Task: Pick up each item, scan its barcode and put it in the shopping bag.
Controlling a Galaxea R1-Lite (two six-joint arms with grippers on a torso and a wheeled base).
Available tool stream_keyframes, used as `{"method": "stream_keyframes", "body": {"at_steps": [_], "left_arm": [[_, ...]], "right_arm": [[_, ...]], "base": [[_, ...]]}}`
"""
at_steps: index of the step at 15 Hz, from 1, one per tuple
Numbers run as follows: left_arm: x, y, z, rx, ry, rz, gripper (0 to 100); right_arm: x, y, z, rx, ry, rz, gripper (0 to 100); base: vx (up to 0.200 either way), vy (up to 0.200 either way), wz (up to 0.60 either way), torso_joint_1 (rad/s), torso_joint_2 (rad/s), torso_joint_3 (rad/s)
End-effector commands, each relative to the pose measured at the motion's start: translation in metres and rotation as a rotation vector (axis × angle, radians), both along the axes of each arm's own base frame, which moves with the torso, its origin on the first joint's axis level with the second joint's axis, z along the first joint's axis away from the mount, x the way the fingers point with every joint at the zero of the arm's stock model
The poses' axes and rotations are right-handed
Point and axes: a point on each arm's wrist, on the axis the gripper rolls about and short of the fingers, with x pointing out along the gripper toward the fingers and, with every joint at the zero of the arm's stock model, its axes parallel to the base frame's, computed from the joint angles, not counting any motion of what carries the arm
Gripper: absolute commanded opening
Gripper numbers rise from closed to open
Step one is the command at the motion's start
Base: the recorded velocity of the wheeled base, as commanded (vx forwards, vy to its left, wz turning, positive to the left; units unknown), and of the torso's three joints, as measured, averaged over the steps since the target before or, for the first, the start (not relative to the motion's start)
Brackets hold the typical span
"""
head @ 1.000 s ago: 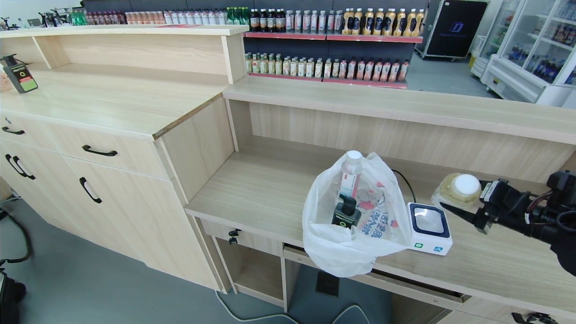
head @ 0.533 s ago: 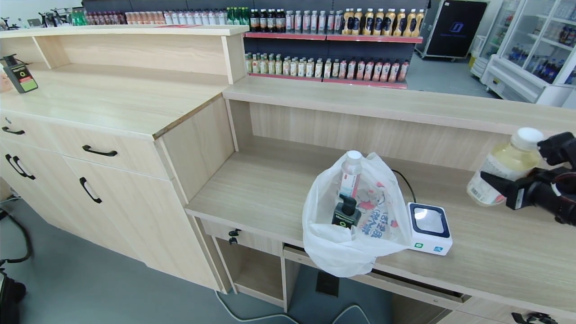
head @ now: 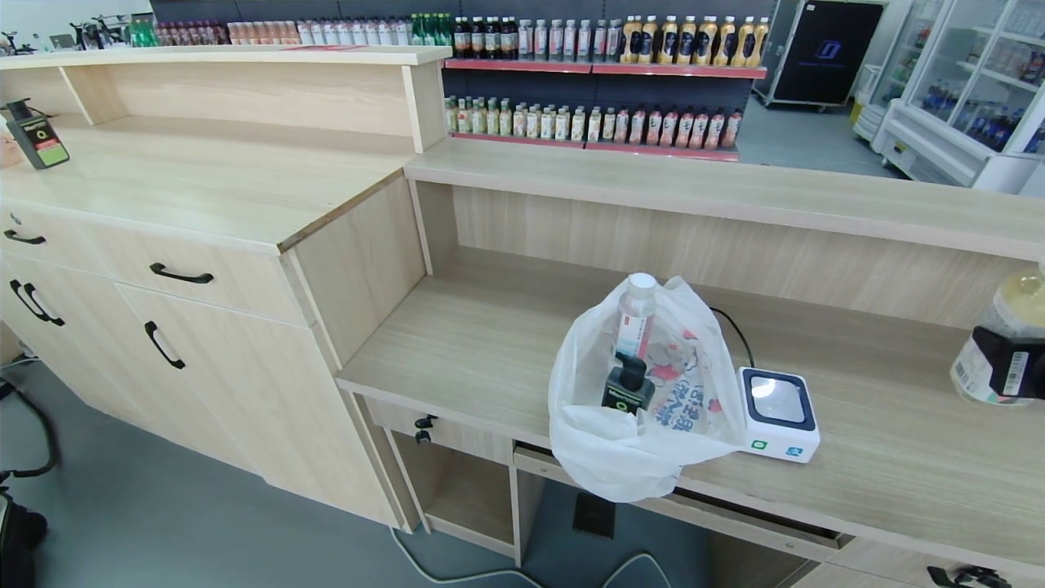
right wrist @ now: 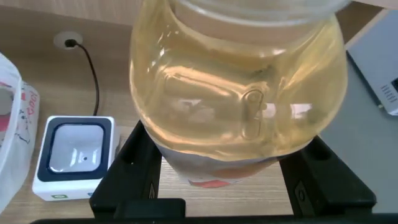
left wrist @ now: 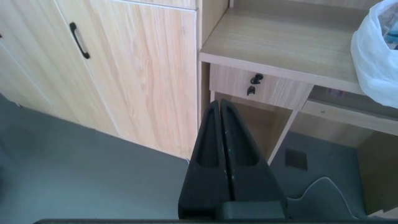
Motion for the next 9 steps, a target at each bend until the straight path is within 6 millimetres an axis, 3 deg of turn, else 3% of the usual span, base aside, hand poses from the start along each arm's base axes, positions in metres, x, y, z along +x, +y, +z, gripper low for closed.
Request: {"method": "stream_keyframes", "body": {"at_steps": [1, 5, 9], "left_arm": [[0.0, 0.0, 0.0, 0.0, 0.0, 0.001, 0], [0.0, 0.0, 0.0, 0.0, 0.0, 0.001, 0], [0.0, 0.0, 0.0, 0.0, 0.0, 0.001, 0]], "right_arm": [[-0.0044, 0.0031, 0.0037, -0.025, -0.011, -0.004, 0], [-0.0076, 0.0027, 0.0045, -0.124, 0.029, -0.049, 0], [-0.0082, 0.0072, 0.0075, -0.126, 0.012, -0.025, 0]], "base": [[0.0, 0.0, 0.0, 0.0, 0.0, 0.0], [0.0, 0.0, 0.0, 0.0, 0.0, 0.0], [0.0, 0.0, 0.6, 0.002, 0.0, 0.002]]}}
